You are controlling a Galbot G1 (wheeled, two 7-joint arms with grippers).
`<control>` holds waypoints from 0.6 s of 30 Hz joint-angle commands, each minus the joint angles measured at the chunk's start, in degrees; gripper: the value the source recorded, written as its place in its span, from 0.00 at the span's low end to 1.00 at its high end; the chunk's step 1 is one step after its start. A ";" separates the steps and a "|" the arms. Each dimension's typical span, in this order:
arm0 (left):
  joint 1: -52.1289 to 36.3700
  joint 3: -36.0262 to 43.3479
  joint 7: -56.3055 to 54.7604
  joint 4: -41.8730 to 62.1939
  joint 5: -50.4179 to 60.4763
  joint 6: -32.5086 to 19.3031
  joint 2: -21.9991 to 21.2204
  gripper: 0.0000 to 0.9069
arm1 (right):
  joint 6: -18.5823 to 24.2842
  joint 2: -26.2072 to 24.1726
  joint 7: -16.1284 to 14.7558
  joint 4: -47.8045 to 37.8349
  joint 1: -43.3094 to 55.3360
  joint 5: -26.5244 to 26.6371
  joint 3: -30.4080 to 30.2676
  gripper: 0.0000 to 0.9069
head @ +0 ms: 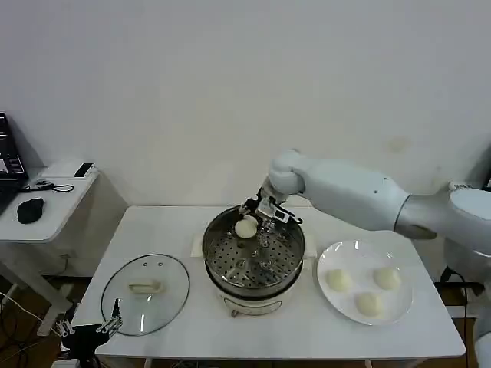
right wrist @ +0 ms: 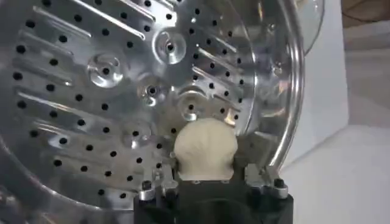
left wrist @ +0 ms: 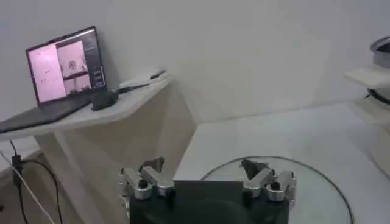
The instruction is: Take steamed baozi put them in steamer then cover it.
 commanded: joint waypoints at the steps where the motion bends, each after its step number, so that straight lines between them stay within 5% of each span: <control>1: 0.02 -0.01 -0.02 -0.14 -0.04 0.03 -0.02 1.00 | 2.40 1.36 0.77 -2.62 -0.57 -3.44 -0.49 0.70; 8: 0.32 -0.23 -0.31 -1.04 -0.04 0.03 -0.09 1.00 | 3.60 1.53 1.59 -3.95 -1.22 -4.14 -0.20 1.00; 18: 0.68 -0.16 -0.31 -2.29 -0.06 0.21 -0.15 1.00 | 1.43 -2.42 1.81 3.62 2.37 2.19 1.15 1.00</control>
